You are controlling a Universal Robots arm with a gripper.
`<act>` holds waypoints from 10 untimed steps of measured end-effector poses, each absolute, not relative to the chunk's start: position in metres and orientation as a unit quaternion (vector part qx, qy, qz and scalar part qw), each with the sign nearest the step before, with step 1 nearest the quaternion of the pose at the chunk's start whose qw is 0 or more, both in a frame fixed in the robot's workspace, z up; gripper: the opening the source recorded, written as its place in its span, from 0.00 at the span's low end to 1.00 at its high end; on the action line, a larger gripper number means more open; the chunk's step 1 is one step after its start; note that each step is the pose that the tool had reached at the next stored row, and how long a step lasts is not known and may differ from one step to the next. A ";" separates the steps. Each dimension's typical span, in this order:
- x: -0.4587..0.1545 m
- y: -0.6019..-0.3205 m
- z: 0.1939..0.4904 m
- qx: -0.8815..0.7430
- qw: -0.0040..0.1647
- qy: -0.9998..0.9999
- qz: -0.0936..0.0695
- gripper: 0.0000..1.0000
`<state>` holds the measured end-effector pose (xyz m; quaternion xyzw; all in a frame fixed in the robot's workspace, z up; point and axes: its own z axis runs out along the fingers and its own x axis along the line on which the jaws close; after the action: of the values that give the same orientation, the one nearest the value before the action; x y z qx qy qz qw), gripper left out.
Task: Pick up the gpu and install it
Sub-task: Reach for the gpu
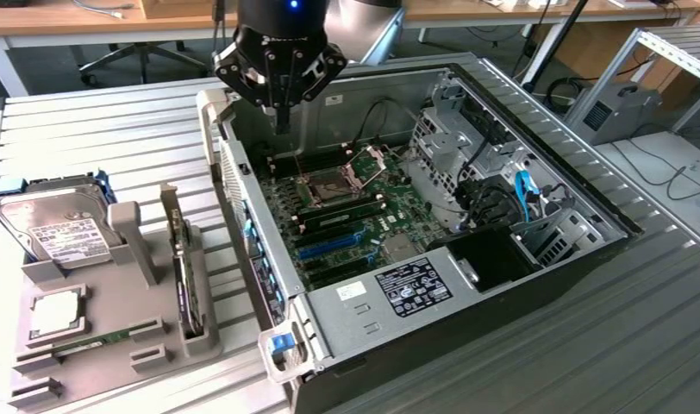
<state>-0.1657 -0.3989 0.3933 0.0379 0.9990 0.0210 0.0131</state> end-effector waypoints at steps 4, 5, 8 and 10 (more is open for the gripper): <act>-0.169 -0.399 0.393 0.038 0.013 0.999 0.021 0.11; -0.170 -0.399 0.393 0.038 0.013 0.999 0.021 0.11; -0.173 -0.399 0.393 0.038 0.013 0.999 0.021 0.11; -0.175 -0.399 0.393 0.038 0.013 0.999 0.021 0.11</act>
<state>-0.1750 -0.3989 0.3933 0.0379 0.9990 0.0210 0.0131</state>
